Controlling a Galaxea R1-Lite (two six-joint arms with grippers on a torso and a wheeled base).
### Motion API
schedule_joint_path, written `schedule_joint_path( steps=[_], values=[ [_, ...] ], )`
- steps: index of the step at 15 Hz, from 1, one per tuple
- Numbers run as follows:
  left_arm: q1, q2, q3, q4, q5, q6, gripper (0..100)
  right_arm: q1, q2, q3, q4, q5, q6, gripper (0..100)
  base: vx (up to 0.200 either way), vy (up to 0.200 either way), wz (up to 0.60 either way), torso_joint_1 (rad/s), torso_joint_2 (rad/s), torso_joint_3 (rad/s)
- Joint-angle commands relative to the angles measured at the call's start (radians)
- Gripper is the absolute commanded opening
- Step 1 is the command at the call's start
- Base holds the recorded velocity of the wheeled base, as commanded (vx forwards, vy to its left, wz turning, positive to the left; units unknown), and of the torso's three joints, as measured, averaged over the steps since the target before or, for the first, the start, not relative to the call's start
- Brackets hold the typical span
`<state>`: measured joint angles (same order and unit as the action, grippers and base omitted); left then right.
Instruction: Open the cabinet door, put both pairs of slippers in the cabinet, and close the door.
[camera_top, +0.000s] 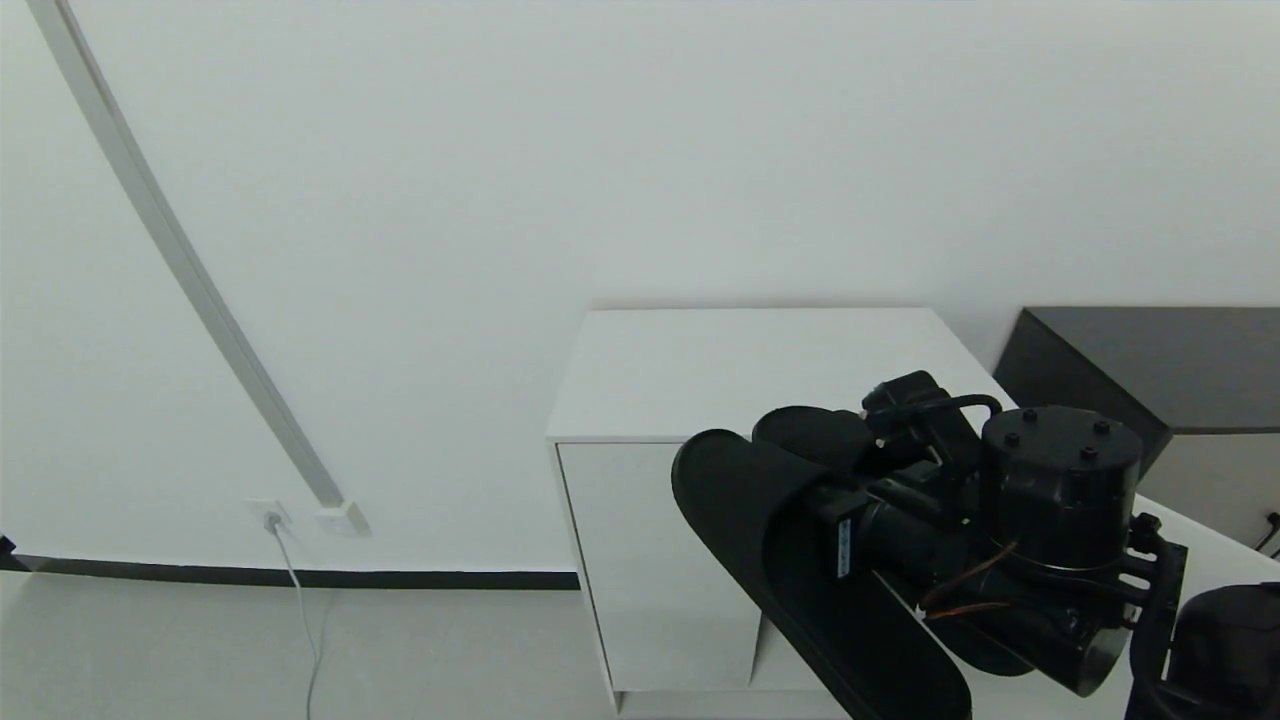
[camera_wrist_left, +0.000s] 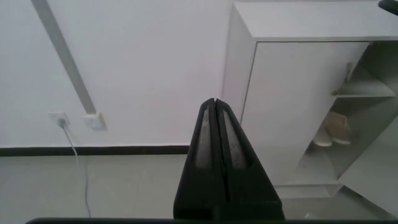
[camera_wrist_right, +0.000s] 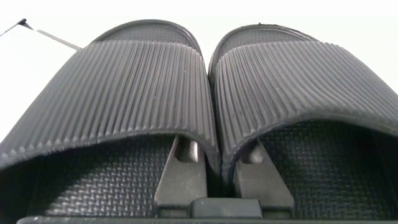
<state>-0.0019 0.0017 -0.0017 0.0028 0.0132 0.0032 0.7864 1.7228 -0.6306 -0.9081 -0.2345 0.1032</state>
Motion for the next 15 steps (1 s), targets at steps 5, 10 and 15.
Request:
schedule_joint_path(
  steps=[5,10,15],
  values=[
    [0.000,0.000,0.000,0.000,0.001,0.000,0,-0.001,0.001,0.005,0.000,0.000,-0.010,0,0.000,-0.200,0.00,-0.001,0.00,0.005],
    [0.000,0.000,0.000,0.000,0.001,0.000,0,-0.001,0.003,0.000,0.000,0.001,-0.010,0,0.000,-0.200,0.00,0.004,0.00,0.001],
    [0.000,0.000,0.000,0.000,0.001,0.001,0,-0.001,0.009,-0.001,0.002,0.001,-0.011,0,0.000,0.000,0.00,0.000,0.00,0.000]
  ],
)
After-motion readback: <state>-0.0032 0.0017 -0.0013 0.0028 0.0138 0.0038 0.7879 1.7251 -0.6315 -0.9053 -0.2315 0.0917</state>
